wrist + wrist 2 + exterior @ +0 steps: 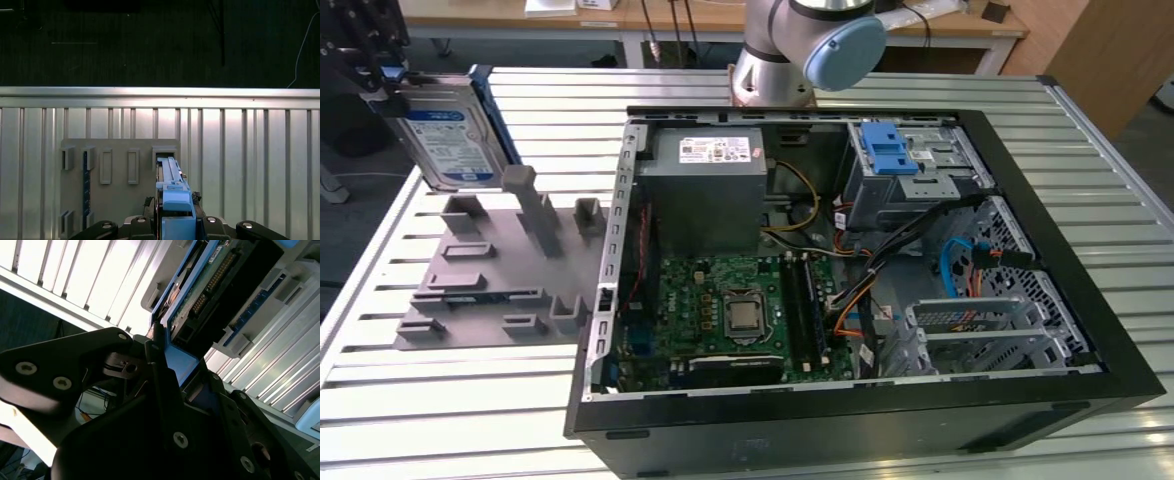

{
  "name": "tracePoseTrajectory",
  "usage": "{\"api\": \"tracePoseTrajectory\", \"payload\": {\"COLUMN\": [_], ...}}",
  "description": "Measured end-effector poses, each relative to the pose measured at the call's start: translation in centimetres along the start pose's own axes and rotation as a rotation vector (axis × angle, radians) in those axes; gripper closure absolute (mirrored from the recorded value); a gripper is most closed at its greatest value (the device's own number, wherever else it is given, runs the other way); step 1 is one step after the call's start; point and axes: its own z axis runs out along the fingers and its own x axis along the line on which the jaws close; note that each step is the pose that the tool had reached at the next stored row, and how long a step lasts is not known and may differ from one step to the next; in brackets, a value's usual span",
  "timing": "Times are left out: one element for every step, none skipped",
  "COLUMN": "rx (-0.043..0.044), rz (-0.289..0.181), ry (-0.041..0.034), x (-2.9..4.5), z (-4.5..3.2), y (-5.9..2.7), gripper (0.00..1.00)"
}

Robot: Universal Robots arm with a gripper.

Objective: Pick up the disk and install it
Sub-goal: 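Pick up the disk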

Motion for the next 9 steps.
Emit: {"api": "tracePoseTrajectory", "payload": {"rx": [0.0000, 0.0000, 0.0001, 0.0001, 0.0002, 0.0005, 0.0008, 0.0010, 0.0011], "rz": [0.000, 0.000, 0.000, 0.000, 0.000, 0.000, 0.000, 0.000, 0.000], "ry": [0.0000, 0.0000, 0.0000, 0.0000, 0.0000, -0.0001, 0.0000, 0.0000, 0.0000], "x": [0.00, -0.02, -0.02, -0.02, -0.02, -0.03, -0.03, -0.02, -0.03], "z": [-0.07, -1.34, -1.44, -1.53, -1.62, -1.70, -1.78, -1.85, -1.90], "y": [0.00, 0.01, 0.01, 0.01, 0.01, 0.02, 0.02, 0.01, 0.02], "gripper": [0.64, 0.64, 0.64, 0.64, 0.64, 0.64, 0.64, 0.64, 0.64]}}
